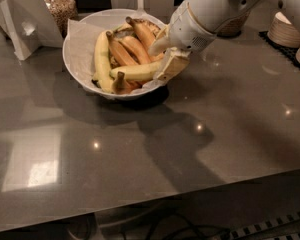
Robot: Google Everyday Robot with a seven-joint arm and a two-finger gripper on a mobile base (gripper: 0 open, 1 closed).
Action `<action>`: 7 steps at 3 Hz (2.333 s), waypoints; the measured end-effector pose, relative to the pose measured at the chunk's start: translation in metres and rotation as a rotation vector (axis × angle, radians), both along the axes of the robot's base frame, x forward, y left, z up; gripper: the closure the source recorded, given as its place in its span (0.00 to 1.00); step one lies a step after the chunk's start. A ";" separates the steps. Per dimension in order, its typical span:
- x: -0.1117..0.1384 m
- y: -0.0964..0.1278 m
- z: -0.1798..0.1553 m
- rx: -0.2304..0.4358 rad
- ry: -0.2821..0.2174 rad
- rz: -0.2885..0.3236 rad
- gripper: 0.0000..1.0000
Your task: Pick banana from white bowl
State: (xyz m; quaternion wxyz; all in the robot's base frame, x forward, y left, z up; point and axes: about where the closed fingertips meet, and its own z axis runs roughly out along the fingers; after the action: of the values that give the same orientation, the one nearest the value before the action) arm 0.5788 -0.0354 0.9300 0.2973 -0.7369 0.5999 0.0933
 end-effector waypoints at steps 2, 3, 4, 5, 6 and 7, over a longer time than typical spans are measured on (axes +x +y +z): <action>0.027 0.006 -0.023 0.038 0.025 -0.027 0.49; 0.030 0.006 -0.029 0.031 0.039 -0.026 0.53; 0.030 0.006 -0.029 0.031 0.039 -0.026 0.72; 0.024 0.008 -0.017 0.025 0.028 -0.017 0.95; 0.013 0.013 0.009 0.017 -0.008 0.003 1.00; 0.001 0.013 0.040 0.005 -0.050 0.024 1.00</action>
Offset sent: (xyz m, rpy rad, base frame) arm 0.0196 0.0047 -0.0129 0.0479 0.0096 -0.0291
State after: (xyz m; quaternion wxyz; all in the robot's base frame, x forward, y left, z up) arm 0.5802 -0.0223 0.9695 0.3129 -0.7454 0.5832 0.0797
